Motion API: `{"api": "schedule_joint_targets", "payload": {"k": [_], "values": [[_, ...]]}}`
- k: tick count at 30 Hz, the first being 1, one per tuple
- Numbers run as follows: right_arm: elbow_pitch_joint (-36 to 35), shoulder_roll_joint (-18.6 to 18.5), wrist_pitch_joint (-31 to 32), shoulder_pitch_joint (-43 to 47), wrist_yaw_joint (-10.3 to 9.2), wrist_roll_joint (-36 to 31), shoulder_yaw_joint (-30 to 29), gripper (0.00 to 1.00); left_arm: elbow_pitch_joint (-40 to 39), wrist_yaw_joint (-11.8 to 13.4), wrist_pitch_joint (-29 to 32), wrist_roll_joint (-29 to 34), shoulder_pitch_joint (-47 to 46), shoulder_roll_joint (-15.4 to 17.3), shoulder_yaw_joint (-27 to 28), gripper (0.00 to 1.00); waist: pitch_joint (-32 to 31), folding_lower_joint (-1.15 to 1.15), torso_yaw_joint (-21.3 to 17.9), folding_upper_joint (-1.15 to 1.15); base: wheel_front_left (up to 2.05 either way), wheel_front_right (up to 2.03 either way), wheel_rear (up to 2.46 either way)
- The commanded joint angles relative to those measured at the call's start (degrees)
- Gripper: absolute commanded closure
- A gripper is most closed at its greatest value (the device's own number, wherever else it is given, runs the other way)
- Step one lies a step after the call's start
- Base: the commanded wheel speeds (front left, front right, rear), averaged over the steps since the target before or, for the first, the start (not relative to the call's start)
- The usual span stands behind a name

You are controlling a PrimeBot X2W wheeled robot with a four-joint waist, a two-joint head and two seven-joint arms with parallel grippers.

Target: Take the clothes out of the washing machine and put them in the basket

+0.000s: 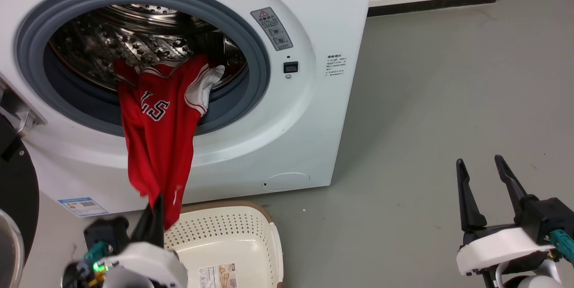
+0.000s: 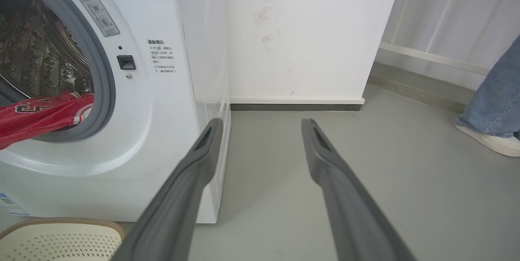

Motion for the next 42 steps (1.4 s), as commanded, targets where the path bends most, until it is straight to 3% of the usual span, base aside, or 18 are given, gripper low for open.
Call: {"api": "schedule_joint_targets", "payload": {"k": [1, 9, 14, 29, 42], "values": [[-0.6, 0.0, 0.4, 0.6, -0.02, -0.3, 0.2, 0.00, 0.7, 0.4, 0.8, -0.9, 2.5, -0.9, -0.5, 1.00, 0.2, 0.01, 0.3, 0.00, 0.00, 0.00, 0.00], [-1.8, 0.0, 1.2, 0.4, -0.02, -0.3, 0.8, 0.00, 7.3, -1.1, 1.7, -4.4, 7.5, -4.3, -2.2, 1.00, 1.7, 0.01, 0.7, 0.00, 0.00, 0.00, 0.00], [-2.2, 0.0, 1.4, -1.0, -0.02, 0.0, 1.1, 0.00, 15.5, -4.0, 1.7, -6.7, 6.7, -6.9, -3.2, 1.00, 4.1, 0.01, 0.3, 0.00, 0.00, 0.00, 0.00], [-2.8, 0.0, -0.4, -7.2, -0.02, 1.2, 1.5, 0.00, 43.1, -12.1, 0.2, -8.3, -9.1, -9.8, -3.1, 1.00, 17.2, 0.01, -3.6, 0.00, 0.00, 0.00, 0.00], [-3.6, 0.0, -3.2, -11.9, -0.02, 3.0, -1.2, 0.00, 57.5, -15.9, -0.7, -7.4, -27.5, -7.8, -2.7, 1.00, 30.6, 0.01, -5.9, 0.00, 0.00, 0.00, 0.00]]}}
